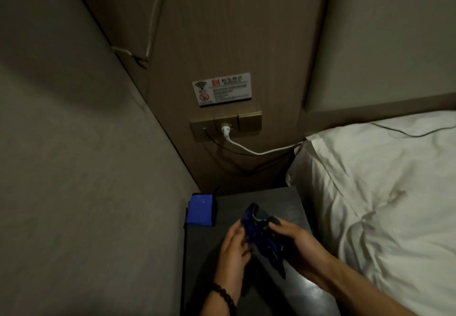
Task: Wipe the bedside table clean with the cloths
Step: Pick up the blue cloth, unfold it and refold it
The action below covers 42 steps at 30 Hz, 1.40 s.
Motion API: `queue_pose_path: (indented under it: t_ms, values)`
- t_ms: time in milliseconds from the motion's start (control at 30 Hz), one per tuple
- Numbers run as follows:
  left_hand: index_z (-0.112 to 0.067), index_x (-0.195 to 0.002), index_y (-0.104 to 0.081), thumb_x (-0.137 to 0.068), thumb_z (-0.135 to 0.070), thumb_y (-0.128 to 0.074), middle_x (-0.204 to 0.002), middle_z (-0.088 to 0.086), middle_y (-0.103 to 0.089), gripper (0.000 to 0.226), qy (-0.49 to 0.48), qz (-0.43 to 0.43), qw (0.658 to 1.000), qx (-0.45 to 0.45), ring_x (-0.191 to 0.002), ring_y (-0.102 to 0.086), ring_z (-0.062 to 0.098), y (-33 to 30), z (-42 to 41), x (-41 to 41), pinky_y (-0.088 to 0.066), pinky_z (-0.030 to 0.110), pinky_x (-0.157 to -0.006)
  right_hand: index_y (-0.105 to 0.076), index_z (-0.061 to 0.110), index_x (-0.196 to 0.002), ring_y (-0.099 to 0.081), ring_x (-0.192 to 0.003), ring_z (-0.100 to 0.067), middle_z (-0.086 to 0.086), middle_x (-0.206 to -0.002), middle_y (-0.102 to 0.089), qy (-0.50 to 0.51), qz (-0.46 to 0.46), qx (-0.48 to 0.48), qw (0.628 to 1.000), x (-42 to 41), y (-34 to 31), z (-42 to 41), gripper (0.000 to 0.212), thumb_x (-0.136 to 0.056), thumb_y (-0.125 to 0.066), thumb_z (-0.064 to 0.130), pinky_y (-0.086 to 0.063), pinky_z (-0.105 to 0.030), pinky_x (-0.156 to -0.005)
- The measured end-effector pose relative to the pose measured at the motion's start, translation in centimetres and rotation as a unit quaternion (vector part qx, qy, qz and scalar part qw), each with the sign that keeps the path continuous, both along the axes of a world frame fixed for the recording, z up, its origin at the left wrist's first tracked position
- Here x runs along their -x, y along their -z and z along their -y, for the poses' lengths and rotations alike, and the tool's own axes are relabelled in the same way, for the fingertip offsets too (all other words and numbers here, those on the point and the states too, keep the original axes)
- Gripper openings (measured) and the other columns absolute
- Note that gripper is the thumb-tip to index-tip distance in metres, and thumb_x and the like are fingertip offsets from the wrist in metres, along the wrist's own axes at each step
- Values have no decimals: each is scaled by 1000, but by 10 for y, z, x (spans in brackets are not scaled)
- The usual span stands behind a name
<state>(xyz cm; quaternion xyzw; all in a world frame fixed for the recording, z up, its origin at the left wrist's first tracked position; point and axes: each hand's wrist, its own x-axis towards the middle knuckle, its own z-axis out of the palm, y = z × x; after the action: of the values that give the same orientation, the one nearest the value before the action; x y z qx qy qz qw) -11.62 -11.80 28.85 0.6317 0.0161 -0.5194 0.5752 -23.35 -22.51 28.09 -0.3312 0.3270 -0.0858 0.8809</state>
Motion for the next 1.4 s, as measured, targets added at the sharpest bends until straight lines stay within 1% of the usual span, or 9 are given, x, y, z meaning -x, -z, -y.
queue_pose_path:
  t_ms: [233, 400, 600, 767, 900, 967, 1033, 1167, 1400]
  values:
    - [-26, -100, -74, -77, -28, -71, -106, 6, -74, 22, 43, 85, 989, 111, -102, -69, 23, -92, -17, 20, -51, 44, -94, -78, 16, -106, -75, -94, -27, -14, -109, -76, 46, -12, 19, 999, 17, -97, -15, 38, -73, -65, 27, -60, -33, -66]
    - [-30, -107, -68, -67, -55, -77, -107, 0, -73, 48, -2, 275, 948, 158, -101, -68, 18, -148, -25, 22, -54, 33, -87, -75, 24, -114, -69, -112, -21, -6, -117, -75, 4, 19, 221, 975, 29, -140, -7, 51, -71, -83, 51, -56, -28, -87]
    - [-18, -100, -67, -67, -49, -76, -98, 6, -73, 46, 15, 361, 919, 157, -94, -69, 20, -179, -53, 16, -54, 40, -83, -77, 14, -91, -68, -79, -14, -4, -82, -72, 29, 37, 334, 941, 45, -171, 2, 27, -94, -61, 36, -51, -19, -69]
    - [-15, -97, -72, -73, -23, -76, -107, 18, -72, 26, -108, 181, 945, 250, -100, -69, 29, -196, -60, 23, -56, 30, -78, -77, 12, -82, -70, -74, -17, -10, -80, -73, 77, 14, 305, 949, 51, -195, 0, 27, -88, -56, 28, -57, -23, -66]
    - [-4, -119, -59, -80, -24, -59, -116, 21, -67, 44, -154, 38, 939, 305, -104, -67, 33, -213, -60, 42, -58, 36, -79, -77, 17, -93, -71, -88, -24, -8, -91, -76, 155, -14, 304, 940, 57, -211, -11, 28, -93, -56, 36, -56, -32, -79]
    - [-4, -122, -58, -80, -25, -57, -117, 21, -67, 47, -158, 4, 933, 324, -104, -67, 33, -220, -58, 51, -58, 38, -78, -68, 2, -105, -63, -85, -33, -14, -93, -69, 144, -3, 243, 959, 60, -212, -17, 56, -79, -62, 51, -53, -33, -75]
    - [-4, -116, -63, -81, -25, -57, -116, 22, -67, 42, -164, 3, 926, 340, -104, -67, 33, -225, -54, 55, -58, 38, -77, -67, -5, -104, -61, -85, -34, -22, -95, -68, 64, -4, 225, 972, 59, -212, -24, 62, -74, -68, 49, -50, -34, -77]
    - [-5, -110, -66, -83, -24, -59, -115, 25, -67, 34, -145, 49, 932, 328, -104, -67, 35, -228, -51, 49, -57, 38, -78, -76, 13, -91, -69, -92, -22, -13, -95, -75, 66, 23, 265, 962, 57, -217, -23, 15, -84, -69, 24, -54, -27, -79]
    - [-10, -109, -68, -85, -11, -63, -119, 20, -66, 25, -75, 67, 945, 311, -109, -64, 33, -228, -38, 40, -54, 44, -90, -66, 34, -106, -72, -100, -21, -3, -106, -74, 64, 45, 405, 911, 42, -254, 7, 19, -95, -53, 42, -55, -39, -86]
